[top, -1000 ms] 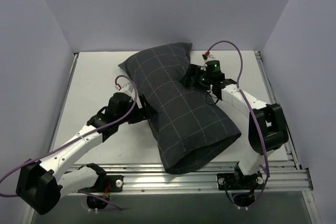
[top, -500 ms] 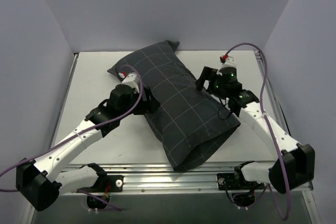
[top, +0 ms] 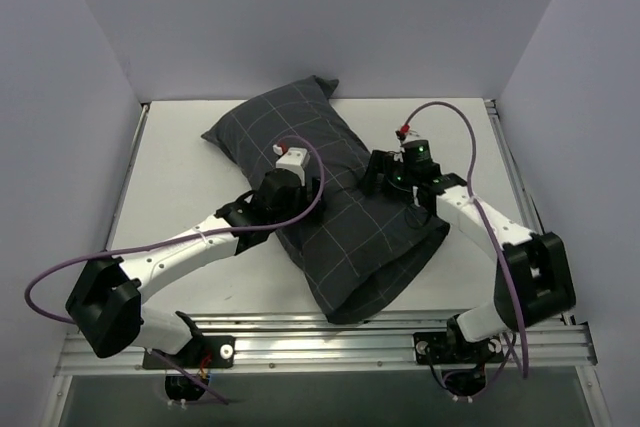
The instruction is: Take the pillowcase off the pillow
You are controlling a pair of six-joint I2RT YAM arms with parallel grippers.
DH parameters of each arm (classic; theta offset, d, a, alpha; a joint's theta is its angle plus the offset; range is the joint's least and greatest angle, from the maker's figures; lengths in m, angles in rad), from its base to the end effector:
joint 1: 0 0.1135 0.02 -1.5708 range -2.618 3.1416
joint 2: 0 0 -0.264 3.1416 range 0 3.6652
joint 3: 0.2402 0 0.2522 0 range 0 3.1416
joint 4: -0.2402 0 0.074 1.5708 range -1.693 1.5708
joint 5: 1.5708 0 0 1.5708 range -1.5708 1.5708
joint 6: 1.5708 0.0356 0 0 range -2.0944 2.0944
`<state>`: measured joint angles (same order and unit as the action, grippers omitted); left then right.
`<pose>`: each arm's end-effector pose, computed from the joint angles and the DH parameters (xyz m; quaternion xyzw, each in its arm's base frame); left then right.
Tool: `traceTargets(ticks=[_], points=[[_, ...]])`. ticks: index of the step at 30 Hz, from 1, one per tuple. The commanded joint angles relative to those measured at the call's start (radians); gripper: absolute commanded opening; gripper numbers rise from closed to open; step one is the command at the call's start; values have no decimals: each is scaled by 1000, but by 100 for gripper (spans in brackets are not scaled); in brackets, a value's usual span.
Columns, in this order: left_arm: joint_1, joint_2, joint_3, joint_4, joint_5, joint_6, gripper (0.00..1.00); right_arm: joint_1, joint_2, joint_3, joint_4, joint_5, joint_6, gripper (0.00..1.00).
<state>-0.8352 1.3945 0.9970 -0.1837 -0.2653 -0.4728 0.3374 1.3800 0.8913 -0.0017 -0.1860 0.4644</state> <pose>0.2172 -0.2261 0.2744 0.0954 0.8694 -0.1940 0.4444 0.2908 0.1090 0.2594 0.0065 0.8552 0.2732 0.4404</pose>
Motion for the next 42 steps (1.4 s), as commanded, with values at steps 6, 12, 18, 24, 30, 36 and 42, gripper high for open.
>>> traceTargets(ticks=[6, 12, 18, 24, 30, 36, 42], points=[[82, -109, -100, -11, -44, -98, 86, 101, 445, 401, 169, -158, -55, 81], [154, -176, -23, -72, -29, 3, 88, 101, 457, 564, 147, -38, -14, 82], [-2, -177, 124, -192, -8, 91, 90, 43, 181, 382, 126, 83, 48, 84], [-285, -77, 222, -278, -178, 131, 90, -32, -136, 108, 62, 120, 118, 82], [-396, 122, 359, -355, -360, 112, 90, -66, -320, -104, 19, 75, 152, 79], [-456, 305, 509, -496, -584, 86, 85, -86, -391, -245, 55, -19, 181, 78], [-449, 316, 482, -510, -603, 60, 52, -89, -400, -365, 163, -136, 264, 76]])
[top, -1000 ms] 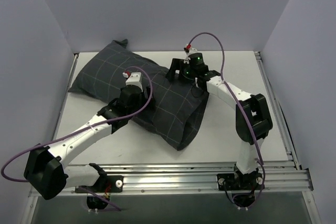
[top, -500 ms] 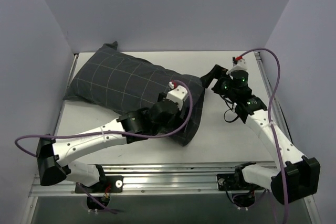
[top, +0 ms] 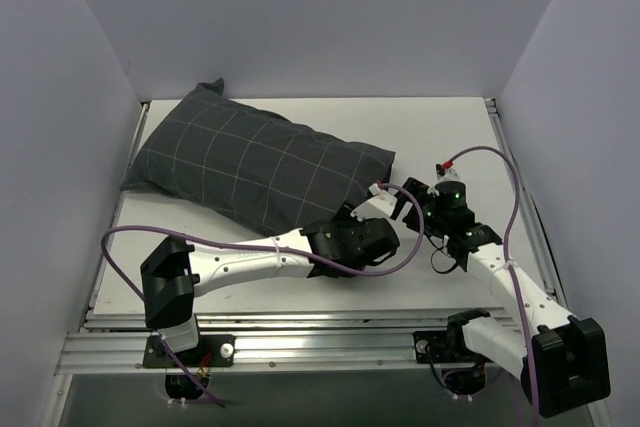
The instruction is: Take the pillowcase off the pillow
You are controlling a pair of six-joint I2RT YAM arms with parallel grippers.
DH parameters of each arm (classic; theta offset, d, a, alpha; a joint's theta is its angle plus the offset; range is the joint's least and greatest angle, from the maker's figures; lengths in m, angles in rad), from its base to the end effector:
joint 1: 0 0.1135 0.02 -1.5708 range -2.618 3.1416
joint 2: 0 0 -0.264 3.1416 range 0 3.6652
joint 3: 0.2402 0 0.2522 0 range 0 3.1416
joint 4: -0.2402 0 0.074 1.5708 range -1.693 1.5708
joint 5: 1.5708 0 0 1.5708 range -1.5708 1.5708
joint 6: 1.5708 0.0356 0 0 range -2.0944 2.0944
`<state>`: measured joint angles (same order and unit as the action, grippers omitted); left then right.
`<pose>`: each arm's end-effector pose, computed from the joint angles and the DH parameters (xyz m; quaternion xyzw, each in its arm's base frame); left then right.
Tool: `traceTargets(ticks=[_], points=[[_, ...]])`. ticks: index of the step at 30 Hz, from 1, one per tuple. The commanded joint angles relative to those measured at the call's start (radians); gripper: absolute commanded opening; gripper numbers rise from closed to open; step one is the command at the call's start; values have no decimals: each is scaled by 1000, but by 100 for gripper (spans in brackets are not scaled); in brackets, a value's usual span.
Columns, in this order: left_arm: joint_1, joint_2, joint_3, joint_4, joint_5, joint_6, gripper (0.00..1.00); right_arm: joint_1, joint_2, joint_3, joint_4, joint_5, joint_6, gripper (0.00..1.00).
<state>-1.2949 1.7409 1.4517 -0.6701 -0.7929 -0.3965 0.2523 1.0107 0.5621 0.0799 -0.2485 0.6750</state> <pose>0.1261 -0.3524 0.2803 0.2773 0.8429 0.0364 0.4597 0.2183 0.0653 0.2459 0.1032 0.8149 0.3424 0.4562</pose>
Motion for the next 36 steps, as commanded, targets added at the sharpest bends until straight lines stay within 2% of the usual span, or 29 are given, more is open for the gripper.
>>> traceTargets(ticks=[1, 2, 3, 10, 18, 22, 24, 27, 36], points=[[14, -34, 18, -10, -72, -18, 47, -4, -31, -62, 89, -71, 57, 75], [26, -37, 13, -9, -69, -22, 42, -2, -24, -73, 95, -69, 57, 74], [32, -37, 7, -9, -57, -27, 32, -4, -20, -82, 113, -71, 55, 74], [68, -35, -17, -10, -46, -42, 3, -2, 15, -145, 259, -190, 70, 73], [105, -83, -57, 18, -26, -65, 2, 4, 84, -198, 429, -261, 84, 73], [127, -121, -74, 43, -3, -67, 2, 4, 149, -205, 445, -227, 92, 72], [134, -124, -82, 49, 10, -68, 2, 4, 187, -212, 495, -225, 95, 63], [140, -132, -85, 52, 24, -70, 2, 13, 268, -205, 569, -250, 101, 60], [141, -153, -93, 86, 76, -62, 3, 125, 433, -111, 764, -258, 104, 60]])
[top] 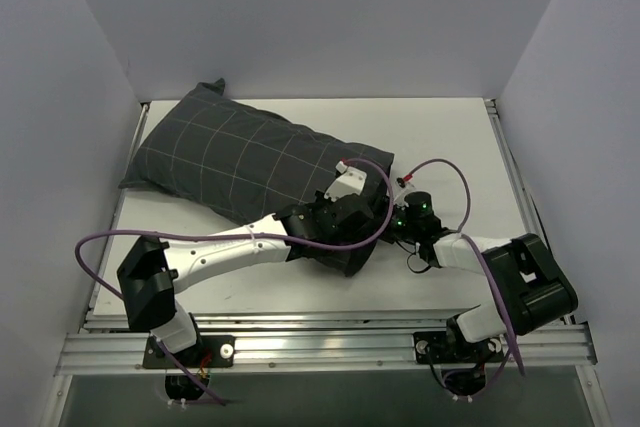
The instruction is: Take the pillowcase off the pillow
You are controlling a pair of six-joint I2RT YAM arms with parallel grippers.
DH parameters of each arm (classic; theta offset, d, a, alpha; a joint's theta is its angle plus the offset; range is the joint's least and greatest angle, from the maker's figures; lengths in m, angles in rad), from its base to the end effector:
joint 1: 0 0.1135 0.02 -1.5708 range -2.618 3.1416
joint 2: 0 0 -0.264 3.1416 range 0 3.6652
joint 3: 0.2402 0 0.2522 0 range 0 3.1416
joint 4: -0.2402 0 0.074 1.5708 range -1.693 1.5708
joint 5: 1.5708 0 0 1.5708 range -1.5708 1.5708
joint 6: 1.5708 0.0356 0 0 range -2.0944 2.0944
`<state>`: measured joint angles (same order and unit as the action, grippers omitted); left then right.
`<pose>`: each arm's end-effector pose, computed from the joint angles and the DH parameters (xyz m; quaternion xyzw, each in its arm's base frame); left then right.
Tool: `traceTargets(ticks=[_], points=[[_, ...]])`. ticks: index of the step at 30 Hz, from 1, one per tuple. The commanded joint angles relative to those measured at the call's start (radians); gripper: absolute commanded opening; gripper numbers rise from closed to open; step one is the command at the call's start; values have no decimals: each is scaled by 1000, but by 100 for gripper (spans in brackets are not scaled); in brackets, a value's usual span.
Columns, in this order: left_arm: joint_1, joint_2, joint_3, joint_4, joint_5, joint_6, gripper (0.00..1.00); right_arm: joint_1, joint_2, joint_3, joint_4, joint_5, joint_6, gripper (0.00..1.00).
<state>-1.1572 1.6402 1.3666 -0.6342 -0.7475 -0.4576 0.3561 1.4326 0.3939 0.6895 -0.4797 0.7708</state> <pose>0.1636 -0.3126 0.2895 0.1901 0.8677 0.0198 0.4589 0.2369 0.1056 0.1582 0.0305 0.8067 0.4621 0.3670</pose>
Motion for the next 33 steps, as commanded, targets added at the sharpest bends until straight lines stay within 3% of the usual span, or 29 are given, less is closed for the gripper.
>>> traceTargets(ticks=[1, 2, 6, 9, 13, 18, 26, 29, 33], points=[[4, -65, -12, 66, 37, 2, 7, 26, 15, 62, 168, -31, 10, 60], [4, -71, -23, 76, 54, 5, 22, 33, 17, 68, 186, -43, 15, 60], [4, -102, -35, 99, 76, 25, 54, 37, -26, 80, 202, -65, 30, 60], [4, -121, -34, 99, 82, 43, 74, 40, -96, 88, 150, -56, 22, 61], [2, -149, -32, 109, 103, 71, 87, 47, -175, 103, 85, -54, 13, 61], [-6, -157, -34, 142, 155, 115, 88, 60, -196, 118, 74, -45, 7, 64], [-12, -135, -29, 119, 159, 123, 87, 84, -64, 145, 159, -56, 22, 64], [-12, -140, -32, 117, 152, 114, 84, 87, -51, 154, 166, -57, 30, 54], [-12, -155, -38, 108, 139, 114, 81, 92, -90, 166, 90, -31, 10, 29]])
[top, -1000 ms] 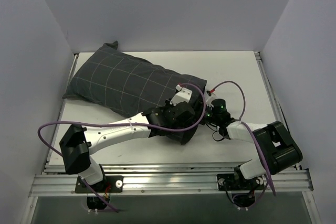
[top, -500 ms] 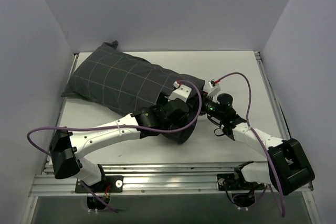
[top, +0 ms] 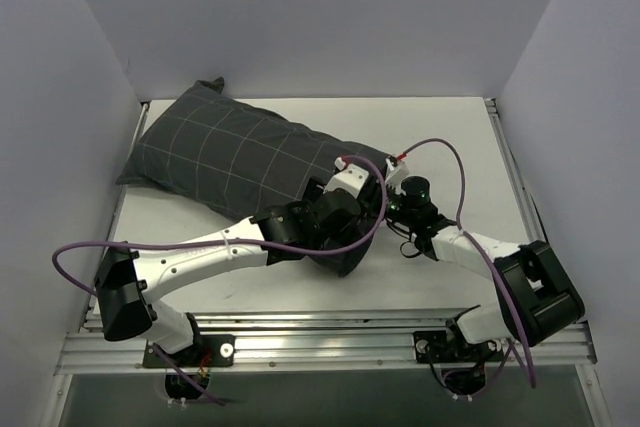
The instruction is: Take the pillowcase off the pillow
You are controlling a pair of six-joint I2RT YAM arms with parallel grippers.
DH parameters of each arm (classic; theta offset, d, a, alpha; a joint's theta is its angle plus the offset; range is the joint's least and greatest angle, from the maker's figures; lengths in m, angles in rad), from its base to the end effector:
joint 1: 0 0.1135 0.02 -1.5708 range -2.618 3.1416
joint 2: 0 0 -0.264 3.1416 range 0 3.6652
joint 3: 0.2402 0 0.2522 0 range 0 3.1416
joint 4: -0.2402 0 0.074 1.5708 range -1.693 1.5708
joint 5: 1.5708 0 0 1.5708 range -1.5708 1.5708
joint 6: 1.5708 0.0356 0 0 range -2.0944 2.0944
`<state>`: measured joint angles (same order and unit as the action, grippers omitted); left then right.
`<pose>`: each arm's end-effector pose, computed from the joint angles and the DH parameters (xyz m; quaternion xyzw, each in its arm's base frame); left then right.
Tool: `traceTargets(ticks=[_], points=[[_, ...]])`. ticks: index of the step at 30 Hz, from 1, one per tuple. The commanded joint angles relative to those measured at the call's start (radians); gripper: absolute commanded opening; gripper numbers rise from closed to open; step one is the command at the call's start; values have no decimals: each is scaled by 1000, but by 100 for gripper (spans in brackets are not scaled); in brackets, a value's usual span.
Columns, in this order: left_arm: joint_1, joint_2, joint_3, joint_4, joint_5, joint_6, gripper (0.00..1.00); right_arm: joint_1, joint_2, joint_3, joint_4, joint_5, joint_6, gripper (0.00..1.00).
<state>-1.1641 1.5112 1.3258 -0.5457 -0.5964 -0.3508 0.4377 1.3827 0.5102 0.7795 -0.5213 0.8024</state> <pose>0.1501 -0.2980 0.3218 0.2353 0.8490 -0.0728 0.4674 0.2447 0.1341 0.2141 -0.0412 0.7339 0.5332 0.4189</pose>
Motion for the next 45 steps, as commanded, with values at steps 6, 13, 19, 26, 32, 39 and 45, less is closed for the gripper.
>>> traceTargets(ticks=[6, 13, 19, 26, 32, 39, 45], points=[[-6, -51, -17, 41, 12, 30, 81, 13, -132, 122, -190, 58, -54, 9], [-20, -55, -66, 121, 35, 87, 81, 35, -139, 211, -269, 56, -37, 2], [-22, -31, -71, 171, -5, 78, 81, 45, -129, 249, -278, 66, -25, 0], [-20, 27, -62, 222, -123, 1, 81, 59, -126, 252, -273, 69, -3, 0], [-17, 57, -91, 277, -209, -28, 69, 62, -146, 267, -281, 61, 12, 0], [3, 46, -115, 302, -224, -40, 34, 61, -166, 271, -284, 55, 21, 0], [12, 23, -117, 283, -214, -59, 2, 58, -192, 272, -351, 95, -14, 6]])
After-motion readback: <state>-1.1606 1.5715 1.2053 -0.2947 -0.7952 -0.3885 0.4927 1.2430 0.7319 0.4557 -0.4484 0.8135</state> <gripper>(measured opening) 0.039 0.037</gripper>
